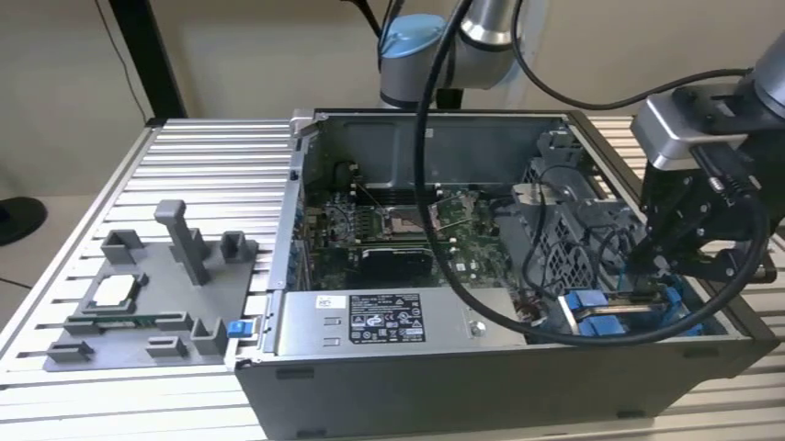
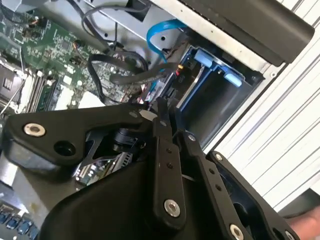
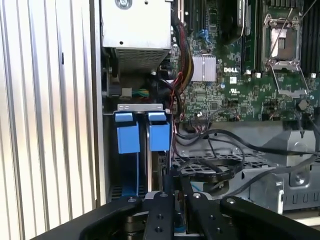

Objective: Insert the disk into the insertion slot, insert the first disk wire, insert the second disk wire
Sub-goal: 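Insert the second disk wire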

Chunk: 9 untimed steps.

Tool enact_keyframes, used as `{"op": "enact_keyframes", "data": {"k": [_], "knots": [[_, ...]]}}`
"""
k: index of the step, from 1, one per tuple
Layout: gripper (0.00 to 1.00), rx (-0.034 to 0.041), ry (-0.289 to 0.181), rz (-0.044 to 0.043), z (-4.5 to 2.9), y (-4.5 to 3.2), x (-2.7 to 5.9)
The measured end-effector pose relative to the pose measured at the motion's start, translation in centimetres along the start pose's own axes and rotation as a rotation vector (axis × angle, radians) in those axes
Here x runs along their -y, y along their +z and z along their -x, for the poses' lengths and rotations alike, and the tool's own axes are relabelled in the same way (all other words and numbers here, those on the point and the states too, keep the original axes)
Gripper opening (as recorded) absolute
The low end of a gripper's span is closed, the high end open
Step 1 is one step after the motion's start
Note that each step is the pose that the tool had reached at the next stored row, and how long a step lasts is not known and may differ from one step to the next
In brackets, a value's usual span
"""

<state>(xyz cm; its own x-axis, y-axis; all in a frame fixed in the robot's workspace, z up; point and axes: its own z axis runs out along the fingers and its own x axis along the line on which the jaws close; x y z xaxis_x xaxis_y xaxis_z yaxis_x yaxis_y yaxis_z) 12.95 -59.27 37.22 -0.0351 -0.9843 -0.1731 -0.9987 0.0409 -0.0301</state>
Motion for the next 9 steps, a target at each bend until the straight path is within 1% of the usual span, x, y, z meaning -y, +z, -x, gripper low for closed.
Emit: {"op": "enact_keyframes", "data": {"k": [1, 2, 4, 6, 9], "knots": [[0.0, -0.0026, -0.003, -0.0154, 0.0, 0.0, -0.08], [0.0, -0.0061, -0.007, -0.0334, -0.01, 0.0, -0.16], [0.0, -0.0108, -0.012, -0.0648, -0.02, 0.01, -0.43], [0.0, -0.0116, -0.016, -0.0843, -0.07, 0.06, -1.04], [0.0, -0.0109, -0.021, -0.1141, -0.13, 0.2, -1.99]]}}
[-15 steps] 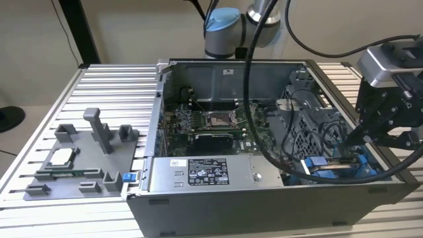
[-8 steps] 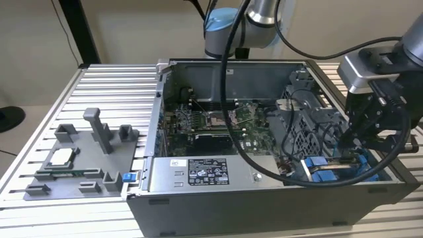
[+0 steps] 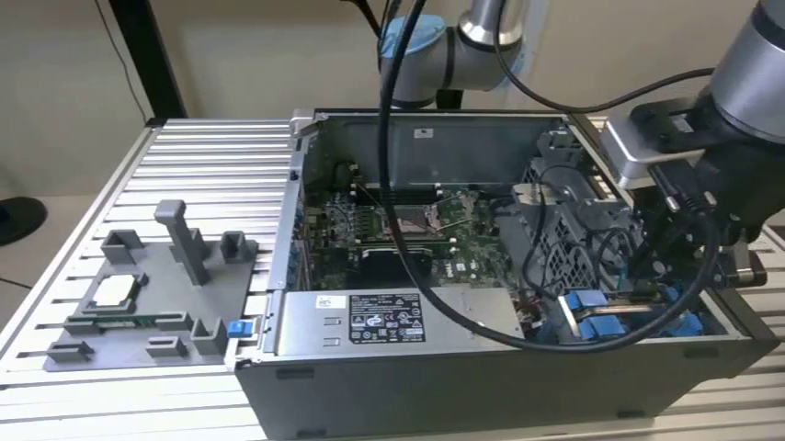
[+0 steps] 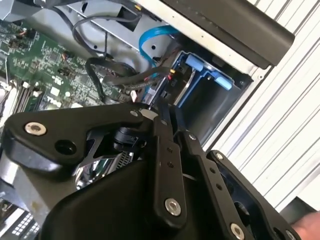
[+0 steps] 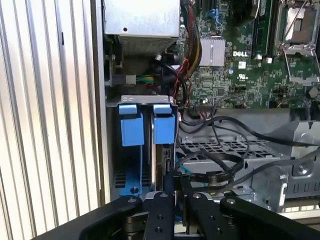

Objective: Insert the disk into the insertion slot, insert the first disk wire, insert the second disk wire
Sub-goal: 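Insert the second disk wire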

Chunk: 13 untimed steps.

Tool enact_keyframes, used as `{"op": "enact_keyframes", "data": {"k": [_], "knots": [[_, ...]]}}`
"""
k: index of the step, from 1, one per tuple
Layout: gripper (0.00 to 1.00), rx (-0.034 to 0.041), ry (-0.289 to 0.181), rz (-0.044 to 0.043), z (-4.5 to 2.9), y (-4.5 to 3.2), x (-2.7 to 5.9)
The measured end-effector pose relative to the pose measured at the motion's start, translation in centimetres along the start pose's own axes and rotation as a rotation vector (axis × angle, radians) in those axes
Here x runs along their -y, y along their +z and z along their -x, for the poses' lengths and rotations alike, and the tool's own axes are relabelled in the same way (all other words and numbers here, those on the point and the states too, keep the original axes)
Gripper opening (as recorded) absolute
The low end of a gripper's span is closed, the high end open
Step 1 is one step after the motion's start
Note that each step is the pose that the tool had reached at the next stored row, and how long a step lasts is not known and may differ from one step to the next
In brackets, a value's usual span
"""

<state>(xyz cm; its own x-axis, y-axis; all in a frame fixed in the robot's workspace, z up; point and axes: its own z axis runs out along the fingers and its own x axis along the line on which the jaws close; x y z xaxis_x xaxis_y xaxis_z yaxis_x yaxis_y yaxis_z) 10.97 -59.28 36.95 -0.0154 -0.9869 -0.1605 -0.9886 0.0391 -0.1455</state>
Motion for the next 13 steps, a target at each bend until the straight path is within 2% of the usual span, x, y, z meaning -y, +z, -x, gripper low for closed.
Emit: {"op": "enact_keyframes", "data": {"k": [3, 4, 5, 7, 10, 13], "knots": [[0.0, 0.0009, -0.005, -0.0325, -0.05, 0.1, -0.72], [0.0, 0.0012, -0.006, -0.0385, -0.08, 0.23, -0.88], [0.0, 0.0013, -0.006, -0.0408, -0.09, 0.39, -0.92], [0.0, 0.0013, -0.007, -0.0408, -0.11, 0.73, -0.97], [0.0, 0.0011, -0.007, -0.0408, -0.12, 0.81, -0.98], [0.0, 0.0015, -0.006, -0.0408, -0.21, 1.36, -0.89]]}}
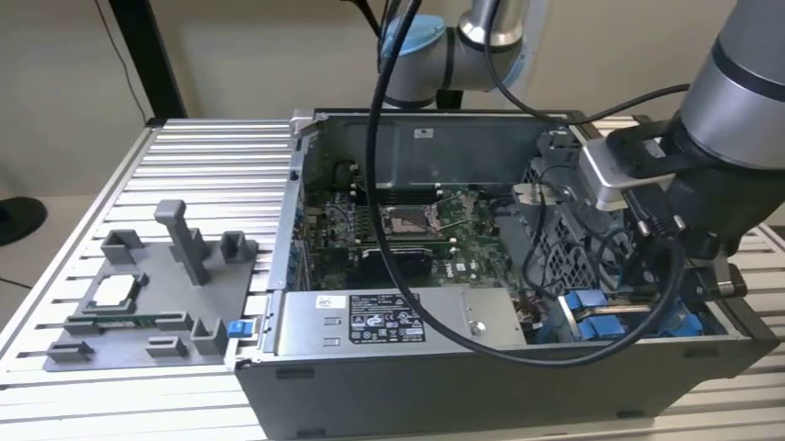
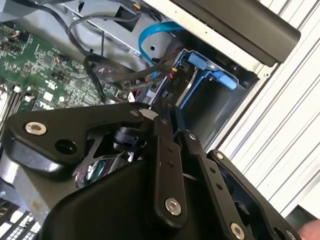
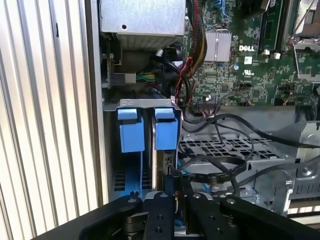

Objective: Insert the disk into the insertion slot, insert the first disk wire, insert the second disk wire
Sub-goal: 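Insert the second disk wire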

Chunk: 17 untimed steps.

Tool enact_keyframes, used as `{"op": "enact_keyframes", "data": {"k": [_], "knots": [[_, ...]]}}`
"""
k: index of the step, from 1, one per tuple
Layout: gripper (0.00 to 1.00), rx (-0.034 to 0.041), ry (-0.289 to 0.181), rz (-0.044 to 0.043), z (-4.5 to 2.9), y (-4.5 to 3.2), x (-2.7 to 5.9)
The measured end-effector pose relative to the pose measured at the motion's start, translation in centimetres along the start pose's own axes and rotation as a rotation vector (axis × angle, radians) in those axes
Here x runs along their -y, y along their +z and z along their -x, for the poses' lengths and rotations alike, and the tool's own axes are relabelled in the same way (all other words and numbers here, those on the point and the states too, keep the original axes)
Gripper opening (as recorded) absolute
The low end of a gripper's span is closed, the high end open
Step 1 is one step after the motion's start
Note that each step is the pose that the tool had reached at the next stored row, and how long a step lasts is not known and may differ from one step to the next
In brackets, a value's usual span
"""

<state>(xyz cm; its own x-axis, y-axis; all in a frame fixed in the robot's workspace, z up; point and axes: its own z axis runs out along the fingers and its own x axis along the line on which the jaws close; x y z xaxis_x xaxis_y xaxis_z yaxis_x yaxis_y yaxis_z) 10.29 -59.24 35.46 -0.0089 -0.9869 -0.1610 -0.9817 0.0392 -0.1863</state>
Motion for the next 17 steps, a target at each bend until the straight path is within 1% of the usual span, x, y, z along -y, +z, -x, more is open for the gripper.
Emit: {"op": "enact_keyframes", "data": {"k": [5, 8, 11, 14, 17], "knots": [[0.0, 0.0, 0.0, -0.0007, -0.11, 0.9, 0.47], [0.0, 0.0001, 0.0, -0.0024, -0.16, 1.41, 0.47], [0.0, 0.0001, -0.001, -0.0053, -0.17, 1.57, 0.45], [0.0, 0.0004, -0.002, -0.0122, -0.17, 1.79, 0.41], [0.0, 0.0008, -0.002, -0.0133, -0.02, 1.88, 0.38]]}}
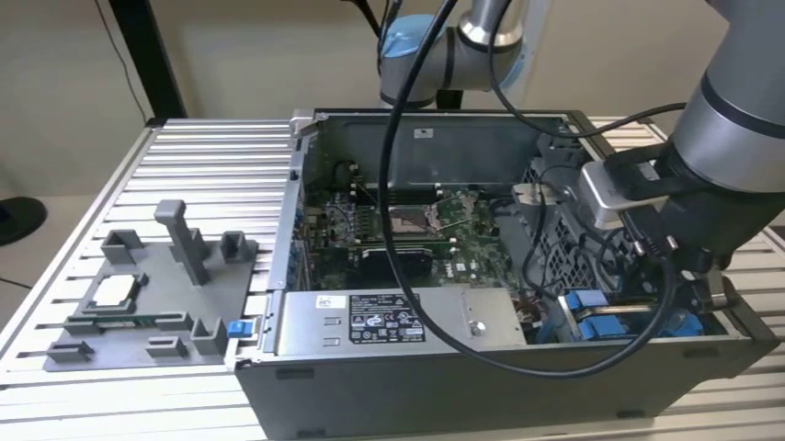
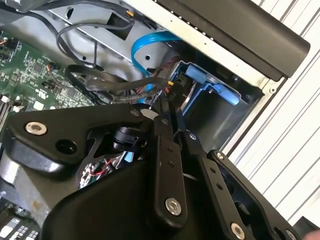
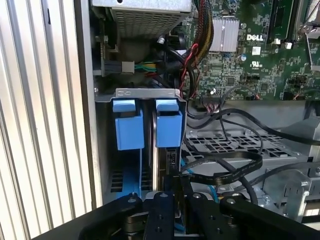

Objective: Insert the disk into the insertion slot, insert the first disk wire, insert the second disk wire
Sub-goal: 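Insert the second disk wire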

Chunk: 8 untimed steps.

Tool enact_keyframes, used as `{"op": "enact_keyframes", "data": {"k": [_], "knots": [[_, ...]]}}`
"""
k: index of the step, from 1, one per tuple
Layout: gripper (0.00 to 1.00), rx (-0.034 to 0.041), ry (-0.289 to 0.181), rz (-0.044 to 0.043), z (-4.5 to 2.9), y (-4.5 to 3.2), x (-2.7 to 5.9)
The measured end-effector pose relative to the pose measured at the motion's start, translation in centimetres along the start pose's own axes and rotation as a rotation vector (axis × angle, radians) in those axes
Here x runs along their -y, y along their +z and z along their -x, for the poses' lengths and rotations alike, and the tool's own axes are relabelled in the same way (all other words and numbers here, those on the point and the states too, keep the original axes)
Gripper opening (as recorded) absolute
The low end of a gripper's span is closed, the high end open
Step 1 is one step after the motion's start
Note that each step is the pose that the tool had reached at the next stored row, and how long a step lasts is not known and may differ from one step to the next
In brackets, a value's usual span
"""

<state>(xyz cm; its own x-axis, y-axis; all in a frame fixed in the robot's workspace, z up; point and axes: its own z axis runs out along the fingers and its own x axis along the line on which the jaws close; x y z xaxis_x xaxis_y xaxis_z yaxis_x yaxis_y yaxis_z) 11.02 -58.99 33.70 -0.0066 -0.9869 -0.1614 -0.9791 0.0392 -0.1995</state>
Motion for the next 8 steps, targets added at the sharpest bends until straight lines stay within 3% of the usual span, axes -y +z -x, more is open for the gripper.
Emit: {"op": "enact_keyframes", "data": {"k": [8], "knots": [[0.0, -0.0016, 0.001, -0.0004, -0.11, 0.83, -0.33]]}}
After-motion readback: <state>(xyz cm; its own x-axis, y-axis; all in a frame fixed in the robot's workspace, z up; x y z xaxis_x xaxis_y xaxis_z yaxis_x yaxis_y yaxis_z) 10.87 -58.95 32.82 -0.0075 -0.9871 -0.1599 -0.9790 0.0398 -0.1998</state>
